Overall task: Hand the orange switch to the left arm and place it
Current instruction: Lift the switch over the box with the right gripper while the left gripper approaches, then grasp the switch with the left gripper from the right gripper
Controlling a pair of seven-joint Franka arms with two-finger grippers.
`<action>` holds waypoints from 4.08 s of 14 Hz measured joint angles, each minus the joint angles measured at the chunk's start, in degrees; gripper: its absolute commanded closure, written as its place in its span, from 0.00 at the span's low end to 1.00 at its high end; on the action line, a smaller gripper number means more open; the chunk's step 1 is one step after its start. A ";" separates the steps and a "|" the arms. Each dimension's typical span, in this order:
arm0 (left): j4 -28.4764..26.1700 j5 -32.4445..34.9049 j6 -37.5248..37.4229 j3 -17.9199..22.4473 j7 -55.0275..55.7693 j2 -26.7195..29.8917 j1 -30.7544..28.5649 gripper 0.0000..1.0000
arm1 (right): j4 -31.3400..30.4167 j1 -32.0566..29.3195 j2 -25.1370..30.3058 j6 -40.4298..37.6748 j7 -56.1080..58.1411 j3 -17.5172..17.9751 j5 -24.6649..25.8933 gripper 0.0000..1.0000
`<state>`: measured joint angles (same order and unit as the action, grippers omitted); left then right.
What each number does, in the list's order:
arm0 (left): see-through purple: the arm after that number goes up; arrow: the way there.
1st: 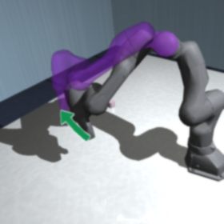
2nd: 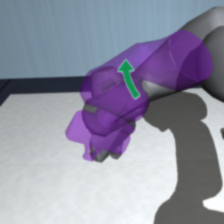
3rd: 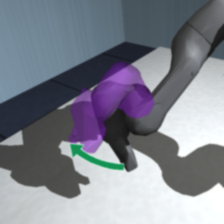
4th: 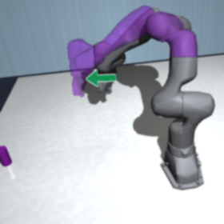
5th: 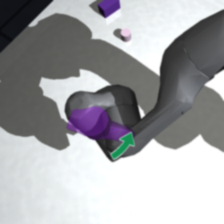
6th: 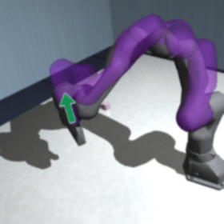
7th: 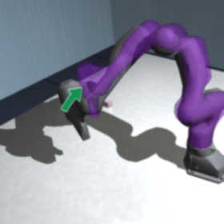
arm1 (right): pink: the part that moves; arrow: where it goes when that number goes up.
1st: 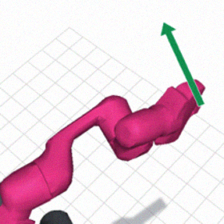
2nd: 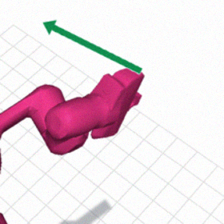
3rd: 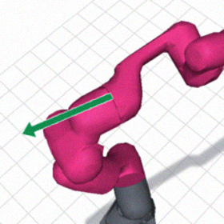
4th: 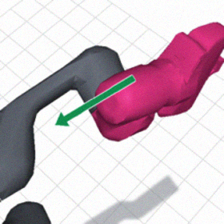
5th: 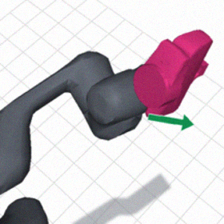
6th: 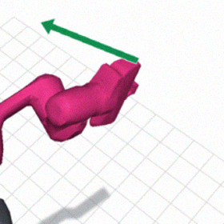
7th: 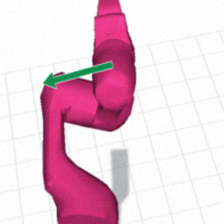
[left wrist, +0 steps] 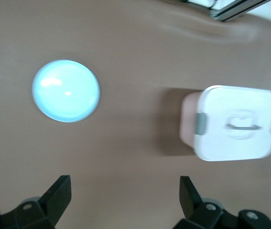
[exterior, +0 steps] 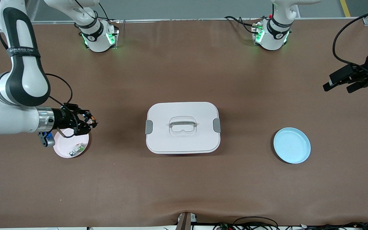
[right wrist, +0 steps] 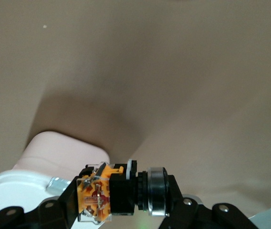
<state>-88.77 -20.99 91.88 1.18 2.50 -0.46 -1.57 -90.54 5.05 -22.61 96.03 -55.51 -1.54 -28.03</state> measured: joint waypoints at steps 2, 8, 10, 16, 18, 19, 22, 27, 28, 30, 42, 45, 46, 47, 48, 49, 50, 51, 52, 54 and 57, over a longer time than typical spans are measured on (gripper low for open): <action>-0.29 -5.35 -0.98 0.03 -0.08 -0.31 -1.57 0.00 | 2.21 2.54 0.01 0.00 -6.50 0.04 -1.48 1.00; -2.03 -24.10 0.43 -0.19 -0.22 -5.32 -4.04 0.00 | 7.49 7.07 0.02 -0.09 -21.23 0.07 -7.06 1.00; -3.43 -25.97 5.14 -2.39 -0.08 -5.61 -3.94 0.00 | 7.77 9.59 0.01 0.00 -24.82 0.07 -7.13 1.00; -6.48 -28.02 17.69 -11.42 7.19 -4.67 -3.64 0.00 | 10.61 16.03 -0.38 2.77 -35.07 0.00 -7.12 1.00; -7.80 -28.02 21.27 -13.84 9.43 -4.34 -3.67 0.00 | 10.77 17.33 -0.43 4.31 -36.87 -0.01 -7.12 1.00; -8.73 -28.03 23.48 -15.34 10.66 -4.03 -3.69 0.00 | 10.91 17.93 -0.47 4.78 -37.75 -0.01 -7.12 1.00; -11.26 -28.03 29.69 -20.35 14.72 -3.23 -3.64 0.00 | 12.23 19.12 -0.94 5.17 -40.20 -0.01 -7.12 1.00; -12.17 -28.04 35.77 -27.31 22.15 -2.85 -3.54 0.00 | 14.86 20.50 -1.99 5.46 -43.06 -0.01 -7.12 1.00; -12.28 -28.05 36.36 -28.79 22.57 -2.85 -3.49 0.00 | 15.10 20.73 -2.04 5.86 -43.42 -0.01 -7.12 1.00; -12.51 -28.05 36.51 -31.77 22.65 -2.84 -3.42 0.00 | 15.27 20.94 -2.05 6.38 -44.17 -0.01 -7.12 1.00; -14.41 -20.95 44.84 -36.72 22.26 -9.27 7.75 0.00 | 18.10 25.34 -2.15 4.47 -48.91 0.04 -7.13 1.00; -14.40 -21.15 47.85 -36.75 23.41 -9.95 8.43 0.00 | 17.86 26.59 -2.44 4.57 -49.26 -0.03 -7.03 1.00; -14.40 -21.52 48.77 -36.74 23.73 -10.11 8.43 0.00 | 17.47 26.65 -2.54 4.66 -49.26 -0.04 -7.02 1.00; -14.40 -21.92 49.41 -36.74 23.77 -10.27 8.43 0.00 | 16.99 26.65 -2.60 4.80 -49.26 -0.10 -7.02 1.00; -14.40 -22.19 49.76 -36.74 23.78 -10.39 8.43 0.00 | 16.62 26.65 -2.62 4.95 -49.26 -0.15 -7.02 1.00; -14.40 -22.30 49.97 -36.74 23.82 -10.48 8.43 0.00 | 16.43 26.66 -2.62 5.02 -49.26 -0.15 -7.02 1.00; -14.40 -22.34 50.28 -36.75 23.95 -10.60 8.43 0.00 | 16.41 26.72 -2.61 5.02 -49.26 -0.15 -7.02 1.00; -14.40 -22.35 50.69 -36.75 24.03 -10.83 8.46 0.00 | 16.41 26.85 -2.55 5.04 -49.26 -0.15 -7.03 1.00; -14.41 -22.36 51.21 -36.75 24.03 -11.18 8.61 0.00 | 16.42 27.08 -2.49 5.13 -49.38 -0.14 -7.04 1.00; -14.41 -22.37 53.01 -36.76 24.03 -12.15 9.20 0.00 | 16.44 27.70 -2.36 5.35 -49.96 -0.14 -7.09 1.00; -14.41 -22.37 54.86 -36.79 24.03 -13.47 10.30 0.00 | 16.46 28.70 -2.20 5.46 -51.24 -0.11 -7.13 1.00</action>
<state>-103.18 -43.36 146.73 -35.61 26.54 -13.93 8.73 -74.09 33.75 -24.81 101.50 -106.75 -1.65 -35.16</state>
